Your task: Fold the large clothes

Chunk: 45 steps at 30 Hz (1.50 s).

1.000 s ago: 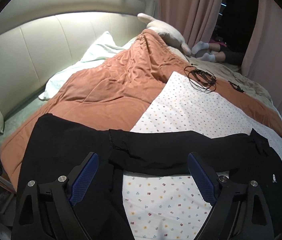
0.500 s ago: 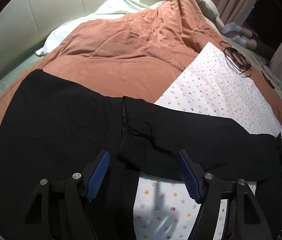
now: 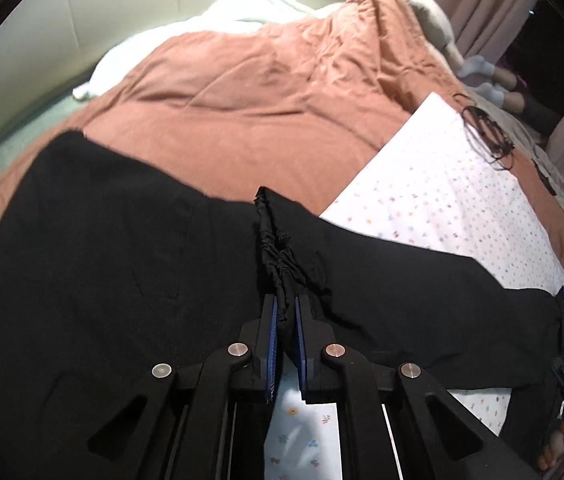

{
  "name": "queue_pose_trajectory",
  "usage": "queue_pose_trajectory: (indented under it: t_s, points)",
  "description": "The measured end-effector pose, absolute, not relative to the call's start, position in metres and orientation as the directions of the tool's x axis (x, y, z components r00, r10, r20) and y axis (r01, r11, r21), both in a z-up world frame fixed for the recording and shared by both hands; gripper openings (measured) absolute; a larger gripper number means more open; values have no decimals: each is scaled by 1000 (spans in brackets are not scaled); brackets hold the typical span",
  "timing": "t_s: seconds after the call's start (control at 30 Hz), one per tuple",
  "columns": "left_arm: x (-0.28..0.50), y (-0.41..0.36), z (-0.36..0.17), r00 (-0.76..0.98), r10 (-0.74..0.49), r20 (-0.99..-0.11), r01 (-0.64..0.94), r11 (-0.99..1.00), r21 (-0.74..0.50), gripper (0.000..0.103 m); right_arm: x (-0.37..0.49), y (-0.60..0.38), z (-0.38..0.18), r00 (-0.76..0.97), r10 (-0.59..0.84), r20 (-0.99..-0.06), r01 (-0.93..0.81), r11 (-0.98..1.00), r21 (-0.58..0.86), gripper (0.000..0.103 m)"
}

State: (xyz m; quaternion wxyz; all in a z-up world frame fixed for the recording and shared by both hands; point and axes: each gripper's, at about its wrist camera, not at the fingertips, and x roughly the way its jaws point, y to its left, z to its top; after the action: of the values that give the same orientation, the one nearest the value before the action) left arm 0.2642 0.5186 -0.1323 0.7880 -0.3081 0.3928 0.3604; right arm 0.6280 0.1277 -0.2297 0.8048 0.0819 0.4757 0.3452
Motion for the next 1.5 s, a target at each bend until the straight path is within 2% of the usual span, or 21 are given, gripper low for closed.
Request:
queue_pose_trajectory:
  t_s: [0.2, 0.27, 0.63, 0.8, 0.83, 0.93, 0.97, 1.3, 1.4, 1.5]
  points:
    - [272, 496, -78, 529, 344, -776, -751, 616, -238, 6, 642, 133, -281, 192, 634, -749, -397, 748, 532, 18]
    - [278, 486, -58, 564, 338, -753, -723, 643, -253, 6, 644, 129, -285, 178, 659, -731, -379, 731, 567, 17]
    - [316, 419, 54, 742, 286, -607, -555, 770, -315, 6, 626, 81, -250, 201, 727, -656, -313, 682, 660, 17]
    - [347, 374, 93, 799, 226, -557, -457, 830, -320, 6, 601, 51, -224, 242, 708, -664, -329, 703, 630, 17]
    - [353, 364, 101, 810, 212, -547, -435, 842, -319, 6, 595, 42, -219, 255, 706, -661, -337, 706, 623, 20]
    - [369, 338, 118, 834, 173, -524, -379, 870, -317, 6, 579, 14, -206, 312, 689, -654, -331, 724, 605, 45]
    - [375, 329, 123, 841, 159, -517, -361, 877, -317, 6, 574, 5, -202, 338, 681, -649, -328, 732, 597, 49]
    - [434, 247, 152, 871, 47, -489, -211, 935, -284, 6, 554, -68, -182, 463, 617, -637, -258, 781, 569, 50]
    - [457, 222, 153, 873, 12, -488, -164, 949, -270, 6, 558, -89, -174, 501, 606, -618, -238, 783, 575, 50]
    - [482, 198, 149, 870, -38, -492, -116, 953, -280, 6, 565, -107, -177, 523, 566, -637, -192, 806, 559, 51]
